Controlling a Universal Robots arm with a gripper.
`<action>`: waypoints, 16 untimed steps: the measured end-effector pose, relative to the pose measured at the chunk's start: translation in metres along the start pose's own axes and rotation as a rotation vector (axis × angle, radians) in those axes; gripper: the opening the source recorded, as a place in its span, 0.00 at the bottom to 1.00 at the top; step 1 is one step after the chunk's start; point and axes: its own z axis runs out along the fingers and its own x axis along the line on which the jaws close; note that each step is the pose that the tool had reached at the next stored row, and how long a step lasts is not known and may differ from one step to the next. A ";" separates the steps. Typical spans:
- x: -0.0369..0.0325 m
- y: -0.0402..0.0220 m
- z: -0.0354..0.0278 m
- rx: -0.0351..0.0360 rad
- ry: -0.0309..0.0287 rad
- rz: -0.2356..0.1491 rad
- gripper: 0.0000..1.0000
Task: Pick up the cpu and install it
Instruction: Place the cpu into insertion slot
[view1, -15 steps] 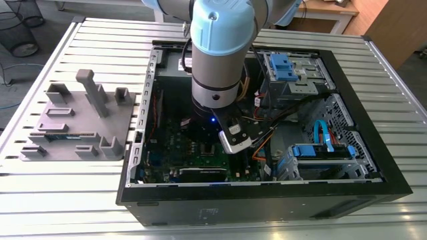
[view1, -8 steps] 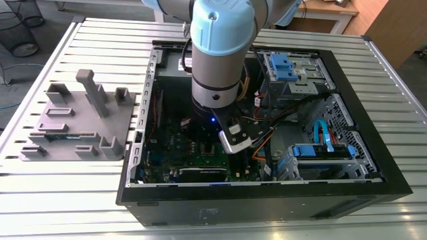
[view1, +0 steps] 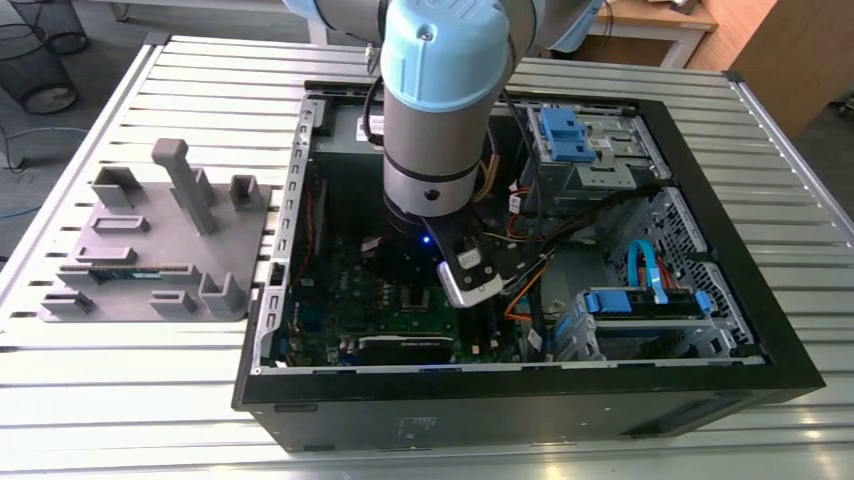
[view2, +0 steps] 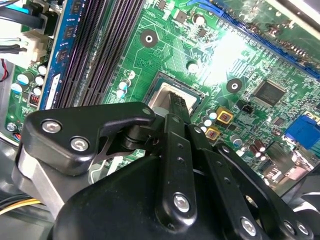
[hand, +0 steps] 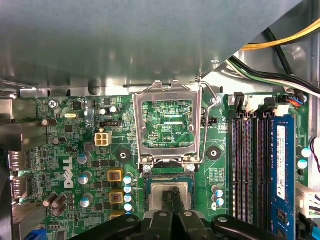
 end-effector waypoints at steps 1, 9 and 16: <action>0.0000 0.0000 0.0000 0.0001 0.0000 0.000 0.11; 0.0012 0.0004 0.0000 0.0000 0.0000 0.000 0.11; -0.0001 0.0004 0.0003 0.0004 0.0002 0.000 0.11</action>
